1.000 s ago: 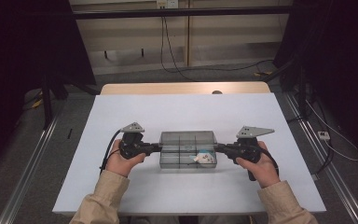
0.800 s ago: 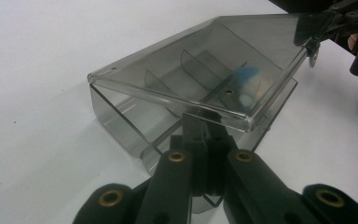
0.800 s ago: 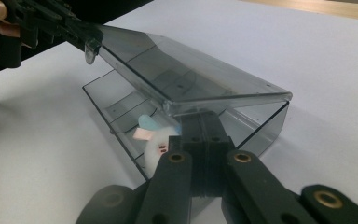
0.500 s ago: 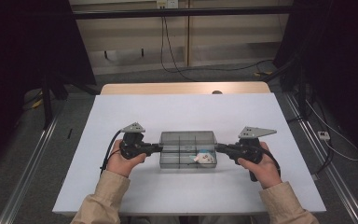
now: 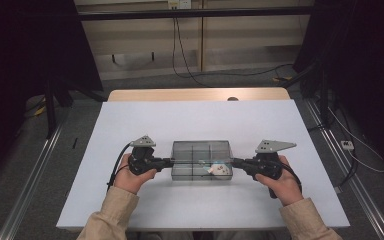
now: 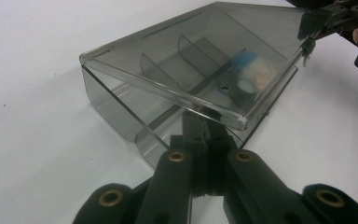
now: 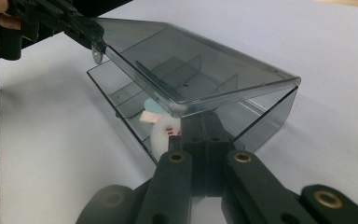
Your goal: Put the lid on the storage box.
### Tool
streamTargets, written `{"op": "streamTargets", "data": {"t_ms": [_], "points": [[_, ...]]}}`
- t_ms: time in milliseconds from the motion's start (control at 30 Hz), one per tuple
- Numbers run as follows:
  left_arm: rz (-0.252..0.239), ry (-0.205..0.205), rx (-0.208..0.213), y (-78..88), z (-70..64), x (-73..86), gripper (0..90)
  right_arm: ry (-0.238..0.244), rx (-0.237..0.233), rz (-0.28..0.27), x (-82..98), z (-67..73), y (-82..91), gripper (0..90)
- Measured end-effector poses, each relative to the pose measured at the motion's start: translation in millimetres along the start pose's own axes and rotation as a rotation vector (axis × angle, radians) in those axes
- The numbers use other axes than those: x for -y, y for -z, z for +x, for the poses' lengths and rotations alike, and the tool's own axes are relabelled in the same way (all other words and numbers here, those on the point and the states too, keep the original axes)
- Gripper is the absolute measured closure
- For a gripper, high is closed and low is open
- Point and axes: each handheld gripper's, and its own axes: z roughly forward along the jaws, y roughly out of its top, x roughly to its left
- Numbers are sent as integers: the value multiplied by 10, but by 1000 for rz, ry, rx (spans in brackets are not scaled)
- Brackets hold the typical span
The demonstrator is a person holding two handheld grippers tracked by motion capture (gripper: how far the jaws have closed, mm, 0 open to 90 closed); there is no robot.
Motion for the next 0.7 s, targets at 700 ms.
{"op": "streamTargets", "data": {"t_ms": [700], "points": [[14,1,-13,6,-13,125,900,12,-5,34,100,43,-28,900]]}}
